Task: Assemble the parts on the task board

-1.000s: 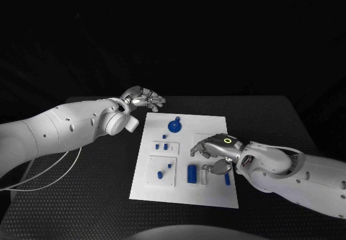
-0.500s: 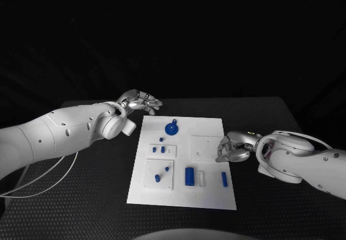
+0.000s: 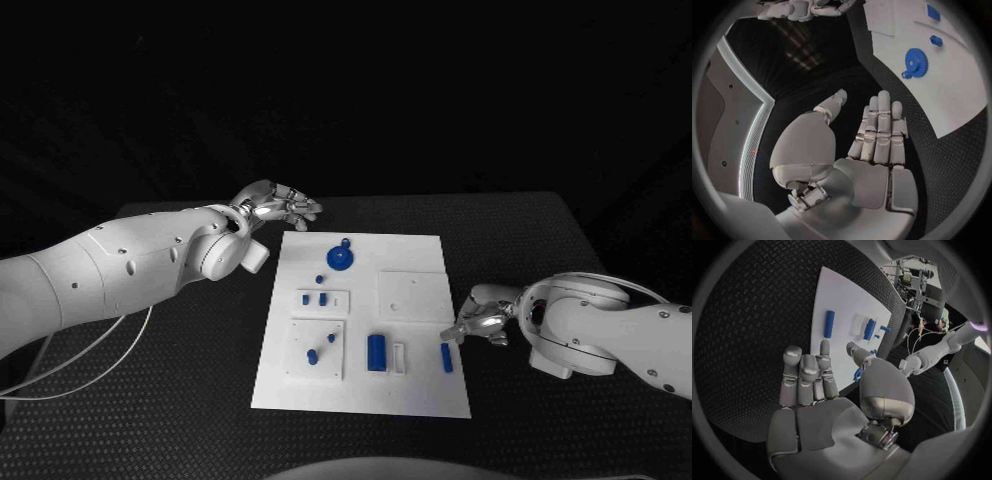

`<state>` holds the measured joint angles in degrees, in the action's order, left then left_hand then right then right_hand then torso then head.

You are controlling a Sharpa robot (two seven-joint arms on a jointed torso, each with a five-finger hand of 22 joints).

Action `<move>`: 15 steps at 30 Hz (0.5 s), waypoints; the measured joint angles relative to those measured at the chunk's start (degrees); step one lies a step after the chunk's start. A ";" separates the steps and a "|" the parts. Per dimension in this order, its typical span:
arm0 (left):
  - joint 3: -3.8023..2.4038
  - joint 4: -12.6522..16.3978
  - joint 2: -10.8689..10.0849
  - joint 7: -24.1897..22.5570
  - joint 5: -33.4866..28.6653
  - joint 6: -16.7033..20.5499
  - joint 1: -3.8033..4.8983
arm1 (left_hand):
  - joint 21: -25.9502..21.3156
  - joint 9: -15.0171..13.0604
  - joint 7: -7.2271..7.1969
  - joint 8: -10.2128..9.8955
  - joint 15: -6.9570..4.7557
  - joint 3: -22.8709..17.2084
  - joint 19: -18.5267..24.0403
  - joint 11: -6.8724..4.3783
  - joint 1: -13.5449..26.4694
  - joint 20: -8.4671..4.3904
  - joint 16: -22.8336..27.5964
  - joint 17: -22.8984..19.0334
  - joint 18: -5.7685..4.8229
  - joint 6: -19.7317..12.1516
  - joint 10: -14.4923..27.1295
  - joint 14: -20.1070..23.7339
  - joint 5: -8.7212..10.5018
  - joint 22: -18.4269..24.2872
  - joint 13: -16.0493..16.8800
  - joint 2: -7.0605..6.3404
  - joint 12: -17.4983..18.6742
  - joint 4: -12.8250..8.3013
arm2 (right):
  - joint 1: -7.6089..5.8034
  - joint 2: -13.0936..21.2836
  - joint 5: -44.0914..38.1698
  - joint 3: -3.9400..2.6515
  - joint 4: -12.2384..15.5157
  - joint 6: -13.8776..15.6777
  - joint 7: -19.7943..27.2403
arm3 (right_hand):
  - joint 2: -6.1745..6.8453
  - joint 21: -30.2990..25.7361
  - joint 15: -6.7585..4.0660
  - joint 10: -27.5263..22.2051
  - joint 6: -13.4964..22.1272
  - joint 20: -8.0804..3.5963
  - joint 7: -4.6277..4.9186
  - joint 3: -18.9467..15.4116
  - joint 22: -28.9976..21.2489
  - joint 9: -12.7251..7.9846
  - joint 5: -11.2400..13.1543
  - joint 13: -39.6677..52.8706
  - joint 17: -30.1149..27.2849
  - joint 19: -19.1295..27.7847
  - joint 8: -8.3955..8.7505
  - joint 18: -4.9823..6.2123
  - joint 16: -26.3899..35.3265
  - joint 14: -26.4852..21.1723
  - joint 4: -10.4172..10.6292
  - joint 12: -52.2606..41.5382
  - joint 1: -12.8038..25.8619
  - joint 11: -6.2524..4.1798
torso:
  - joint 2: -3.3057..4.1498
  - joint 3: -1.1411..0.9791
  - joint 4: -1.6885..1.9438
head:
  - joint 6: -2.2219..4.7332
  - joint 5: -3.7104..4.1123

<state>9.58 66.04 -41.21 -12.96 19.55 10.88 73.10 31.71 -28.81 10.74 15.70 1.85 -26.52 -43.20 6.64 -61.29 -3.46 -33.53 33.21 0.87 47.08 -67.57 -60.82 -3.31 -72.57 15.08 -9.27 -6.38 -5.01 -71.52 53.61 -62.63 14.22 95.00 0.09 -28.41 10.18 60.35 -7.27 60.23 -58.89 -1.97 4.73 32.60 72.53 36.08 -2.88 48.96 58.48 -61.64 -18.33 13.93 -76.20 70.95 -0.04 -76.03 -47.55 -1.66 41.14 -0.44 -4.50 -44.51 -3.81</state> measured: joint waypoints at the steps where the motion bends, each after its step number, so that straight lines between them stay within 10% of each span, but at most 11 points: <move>1: 0.00 0.04 0.00 0.00 0.00 0.00 0.00 | 0.00 0.00 0.00 0.00 0.00 0.00 0.00 0.00 0.00 0.00 0.00 0.00 0.00 0.00 0.00 0.00 0.00 0.00 0.00 0.00 0.00 0.00 | 0.08 -0.04 0.17 0.00 0.00 0.00 -0.45 | 0.01 0.00 -0.12 0.19 -0.35 0.00 -0.18 0.07 0.00 0.06 0.00 0.13 0.23 -0.18 -0.14 0.01 0.00 0.23 0.05 0.00 -0.01 -0.19 | 0.01 -0.01 0.00 | -0.03 0.05; 15: 0.02 0.27 -0.06 0.02 0.00 -0.01 0.02 | 0.00 0.00 0.00 0.00 0.00 0.00 0.00 0.00 0.00 0.00 0.00 0.05 0.00 0.00 0.00 0.00 0.00 -0.04 0.00 0.00 0.00 0.00 | 2.54 -1.93 0.31 -0.01 -0.88 0.01 -3.33 | -0.31 0.44 -0.49 0.81 -1.07 -0.19 -0.36 0.03 0.04 0.19 0.00 0.67 1.23 -0.39 -0.13 0.22 -0.01 1.04 -0.16 0.12 0.26 -0.40 | 0.04 0.06 0.12 | -0.28 0.40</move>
<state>9.60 66.32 -41.27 -12.93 19.55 10.87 73.12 31.71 -28.82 10.74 15.70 1.85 -26.52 -43.20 6.64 -61.29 -3.46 -33.53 33.26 0.87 47.08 -67.57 -60.82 -3.31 -72.62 15.08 -9.27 -6.38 -5.01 -68.98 51.69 -62.32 14.22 94.12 0.10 -31.73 9.88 60.78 -7.76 61.04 -59.96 -2.15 4.37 32.64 72.57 36.27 -2.88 49.63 59.71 -62.03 -18.46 14.15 -76.21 71.99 -0.20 -75.90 -47.29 -2.06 41.18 -0.38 -4.38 -44.79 -3.41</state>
